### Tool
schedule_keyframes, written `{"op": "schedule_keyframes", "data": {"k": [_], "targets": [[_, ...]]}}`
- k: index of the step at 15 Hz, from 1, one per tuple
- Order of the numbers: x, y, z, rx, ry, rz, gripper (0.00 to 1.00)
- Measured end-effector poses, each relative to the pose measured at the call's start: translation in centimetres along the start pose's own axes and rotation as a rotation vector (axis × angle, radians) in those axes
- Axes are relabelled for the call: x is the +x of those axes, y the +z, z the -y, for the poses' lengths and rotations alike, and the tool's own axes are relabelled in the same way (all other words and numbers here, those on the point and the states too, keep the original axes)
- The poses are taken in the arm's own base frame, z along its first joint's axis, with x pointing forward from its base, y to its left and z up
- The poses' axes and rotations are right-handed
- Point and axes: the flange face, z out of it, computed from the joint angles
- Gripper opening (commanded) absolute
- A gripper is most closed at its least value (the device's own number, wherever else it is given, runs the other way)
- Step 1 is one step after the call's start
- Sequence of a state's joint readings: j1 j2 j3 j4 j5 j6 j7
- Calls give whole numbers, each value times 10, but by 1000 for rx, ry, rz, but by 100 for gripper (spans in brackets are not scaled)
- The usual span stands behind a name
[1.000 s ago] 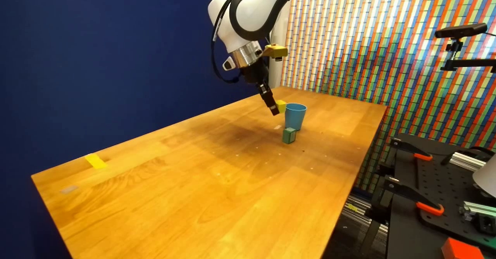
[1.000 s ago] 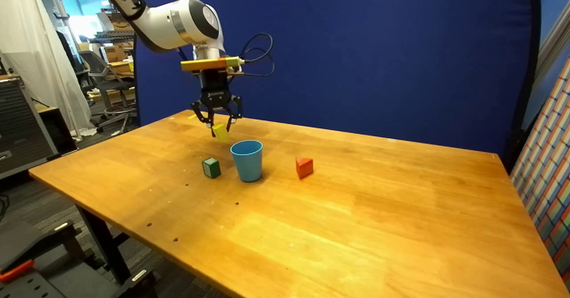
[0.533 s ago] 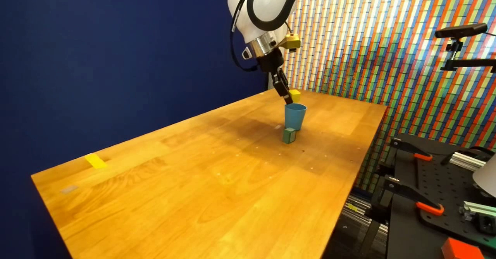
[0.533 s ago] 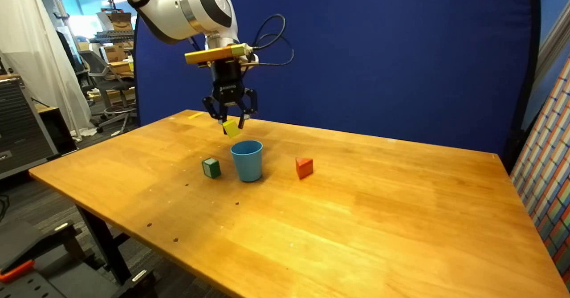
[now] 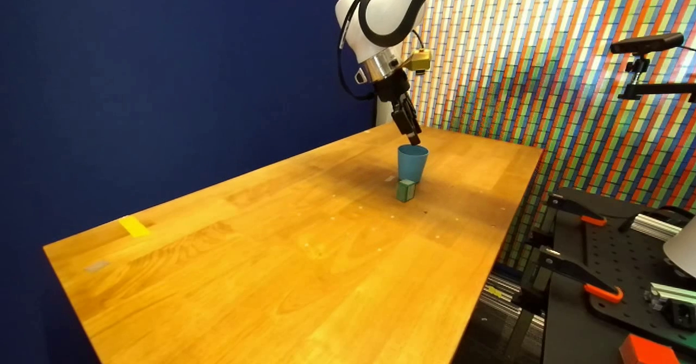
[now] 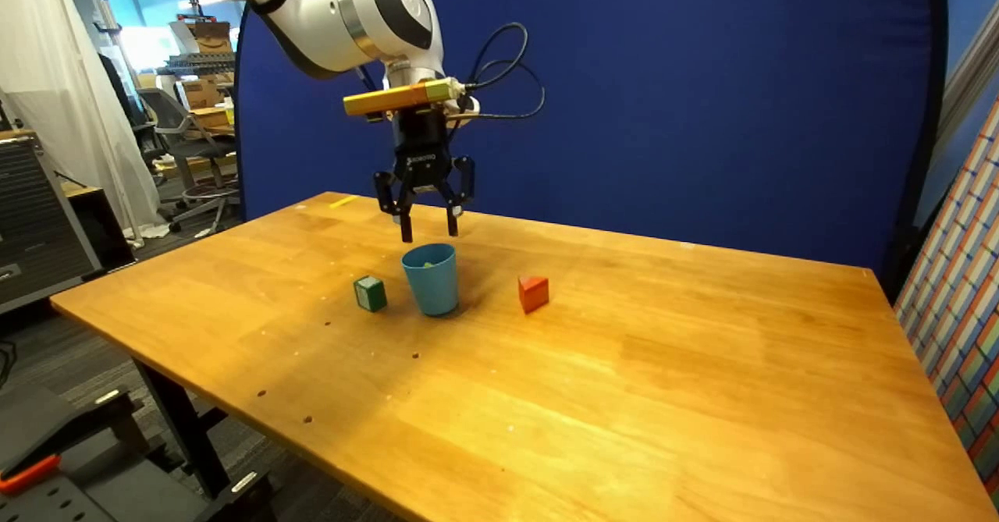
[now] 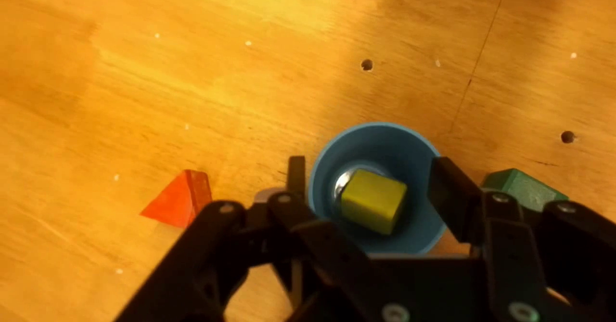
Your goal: Put the yellow block inside the blue cup
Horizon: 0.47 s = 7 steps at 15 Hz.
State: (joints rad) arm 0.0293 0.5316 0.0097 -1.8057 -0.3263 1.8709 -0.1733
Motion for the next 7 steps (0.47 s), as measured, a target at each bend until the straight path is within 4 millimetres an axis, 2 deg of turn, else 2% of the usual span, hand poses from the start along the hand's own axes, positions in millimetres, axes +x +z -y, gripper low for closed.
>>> {"op": "schedule_keyframes", "data": {"k": [1,2,3,4,7], "targets": [[0,0,0,0,-9,-2,100],[1,-1,2,-1,-29,-6,91],[1,-3,5,-2,-56,-15,98],[0,-4,8,-3,-75,-24,100],[-3,-5,11,-5,-93,-33,100]]}}
